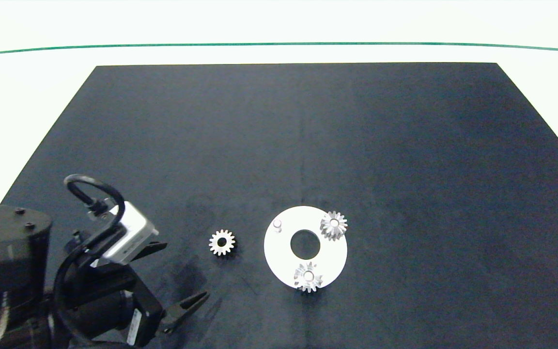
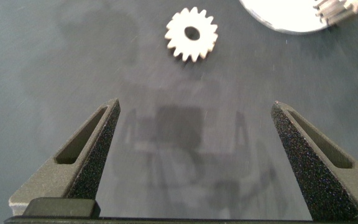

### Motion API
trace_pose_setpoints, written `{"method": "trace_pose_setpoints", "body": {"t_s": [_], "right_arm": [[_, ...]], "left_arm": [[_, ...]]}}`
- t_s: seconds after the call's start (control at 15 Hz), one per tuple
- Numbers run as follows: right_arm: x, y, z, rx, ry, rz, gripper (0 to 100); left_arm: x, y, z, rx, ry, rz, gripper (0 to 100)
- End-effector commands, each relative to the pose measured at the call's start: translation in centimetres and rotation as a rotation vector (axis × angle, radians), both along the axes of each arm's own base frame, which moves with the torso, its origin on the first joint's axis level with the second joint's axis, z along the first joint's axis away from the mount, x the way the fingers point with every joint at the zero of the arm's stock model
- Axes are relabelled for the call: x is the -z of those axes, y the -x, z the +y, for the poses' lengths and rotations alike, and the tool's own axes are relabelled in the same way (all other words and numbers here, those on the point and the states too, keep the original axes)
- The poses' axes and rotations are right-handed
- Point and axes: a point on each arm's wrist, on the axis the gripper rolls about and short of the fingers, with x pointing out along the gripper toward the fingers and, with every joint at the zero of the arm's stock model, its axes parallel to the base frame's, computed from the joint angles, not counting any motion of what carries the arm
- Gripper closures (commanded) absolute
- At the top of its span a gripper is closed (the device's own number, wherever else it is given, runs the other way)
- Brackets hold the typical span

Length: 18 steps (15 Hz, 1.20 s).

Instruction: Install three planetary gears onto the carrier pins

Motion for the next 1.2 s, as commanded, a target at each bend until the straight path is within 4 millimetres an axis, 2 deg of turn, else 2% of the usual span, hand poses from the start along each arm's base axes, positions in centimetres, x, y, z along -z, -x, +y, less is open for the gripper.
{"method": "trace_pose_setpoints", "body": {"t_s": [0.07, 0.4, 0.73, 1.2], "right_arm": [[0.1, 0.6, -0.4, 0.005, -0.014, -0.027, 0], [0.3, 0.8, -0.5, 0.004, -0.016, -0.034, 0], [0.2, 1.0, -0.6, 0.001, -0.021, -0.042, 0], [0.4, 1.0, -0.6, -0.002, -0.019, -0.038, 0]], "left_arm": [[1.6, -2.8, -2.5, 0.017, -0.064, 0.077, 0], [0.6, -4.9, -3.2, -0.006, -0.062, 0.043, 0], [0.9, -5.8, -3.9, -0.006, -0.073, 0.054, 0], [1.0, -6.2, -4.1, -0.007, -0.079, 0.049, 15]]}}
